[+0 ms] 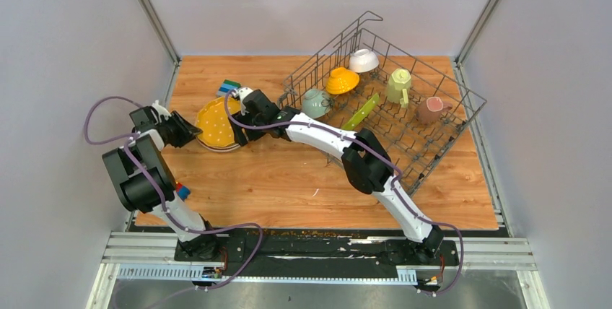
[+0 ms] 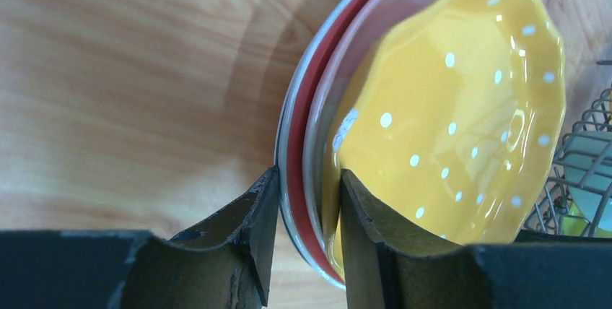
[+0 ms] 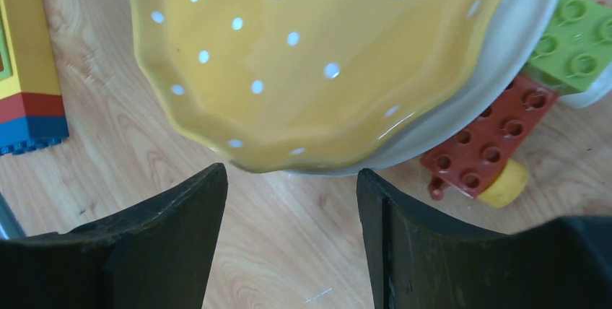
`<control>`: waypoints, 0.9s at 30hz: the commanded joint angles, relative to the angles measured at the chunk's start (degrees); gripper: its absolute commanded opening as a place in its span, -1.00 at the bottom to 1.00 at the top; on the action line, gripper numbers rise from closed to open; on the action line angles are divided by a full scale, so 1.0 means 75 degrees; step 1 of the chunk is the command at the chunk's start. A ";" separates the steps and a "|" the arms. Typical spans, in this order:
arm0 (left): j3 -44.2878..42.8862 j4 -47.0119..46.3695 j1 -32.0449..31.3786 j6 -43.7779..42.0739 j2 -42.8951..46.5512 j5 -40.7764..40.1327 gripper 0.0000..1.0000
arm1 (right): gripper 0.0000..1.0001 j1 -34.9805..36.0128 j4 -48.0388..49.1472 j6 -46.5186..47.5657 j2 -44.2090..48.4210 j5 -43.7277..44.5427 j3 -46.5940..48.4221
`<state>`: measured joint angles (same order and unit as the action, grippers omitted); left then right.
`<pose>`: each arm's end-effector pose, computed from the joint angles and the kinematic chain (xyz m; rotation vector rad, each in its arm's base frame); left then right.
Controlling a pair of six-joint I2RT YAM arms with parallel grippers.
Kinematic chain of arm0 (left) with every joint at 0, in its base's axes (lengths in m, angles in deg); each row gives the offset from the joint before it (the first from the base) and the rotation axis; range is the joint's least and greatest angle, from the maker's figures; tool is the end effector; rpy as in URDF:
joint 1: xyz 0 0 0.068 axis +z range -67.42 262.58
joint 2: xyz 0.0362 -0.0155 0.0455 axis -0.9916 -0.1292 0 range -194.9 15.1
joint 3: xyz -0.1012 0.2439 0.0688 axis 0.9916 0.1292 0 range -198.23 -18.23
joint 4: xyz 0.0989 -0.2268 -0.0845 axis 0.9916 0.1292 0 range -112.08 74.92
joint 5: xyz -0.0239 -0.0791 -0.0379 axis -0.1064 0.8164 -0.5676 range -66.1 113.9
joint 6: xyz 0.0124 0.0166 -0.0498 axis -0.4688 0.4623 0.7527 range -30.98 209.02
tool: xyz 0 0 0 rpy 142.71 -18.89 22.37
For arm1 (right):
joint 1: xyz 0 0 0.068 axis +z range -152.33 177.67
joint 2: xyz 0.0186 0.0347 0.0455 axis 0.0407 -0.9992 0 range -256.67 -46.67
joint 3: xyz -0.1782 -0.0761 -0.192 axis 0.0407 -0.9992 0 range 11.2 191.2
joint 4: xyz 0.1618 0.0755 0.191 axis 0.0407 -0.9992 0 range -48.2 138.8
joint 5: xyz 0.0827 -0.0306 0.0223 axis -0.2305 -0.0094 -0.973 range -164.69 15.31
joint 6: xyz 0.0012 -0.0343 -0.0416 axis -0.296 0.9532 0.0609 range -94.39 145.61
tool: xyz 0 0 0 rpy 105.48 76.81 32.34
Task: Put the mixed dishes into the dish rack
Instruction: Move the plate to the center of the board.
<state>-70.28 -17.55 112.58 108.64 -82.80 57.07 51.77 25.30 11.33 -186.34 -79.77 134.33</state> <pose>0.3010 0.1512 0.1611 -0.7536 2.2275 -0.6174 0.3240 0.4530 0.2016 -0.8542 2.2142 0.7082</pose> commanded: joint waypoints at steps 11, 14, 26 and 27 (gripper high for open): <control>0.1950 0.1432 -0.0302 0.0350 0.2328 -0.1684 -0.87 | 0.27 0.0095 -0.0062 -0.0416 0.0674 -0.0087 -0.0210; 0.2532 0.1383 -0.0308 0.0611 0.3235 -0.1675 -1.00 | 0.27 0.0147 -0.0058 -0.0439 0.0889 -0.0206 -0.0442; 0.3199 0.2211 -0.0330 0.1337 0.5471 -0.2312 -0.65 | 0.27 0.0338 0.0046 -0.0516 0.1696 -0.0251 -0.0983; 0.3110 0.2250 -0.0331 0.1365 0.5489 -0.2389 -0.52 | 0.27 0.0333 0.0071 -0.0527 0.1686 -0.0265 -0.0934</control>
<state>-46.35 -4.72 110.41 118.36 -43.18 41.64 54.05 23.74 8.60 -178.41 -81.26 126.60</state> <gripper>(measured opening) 0.274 0.636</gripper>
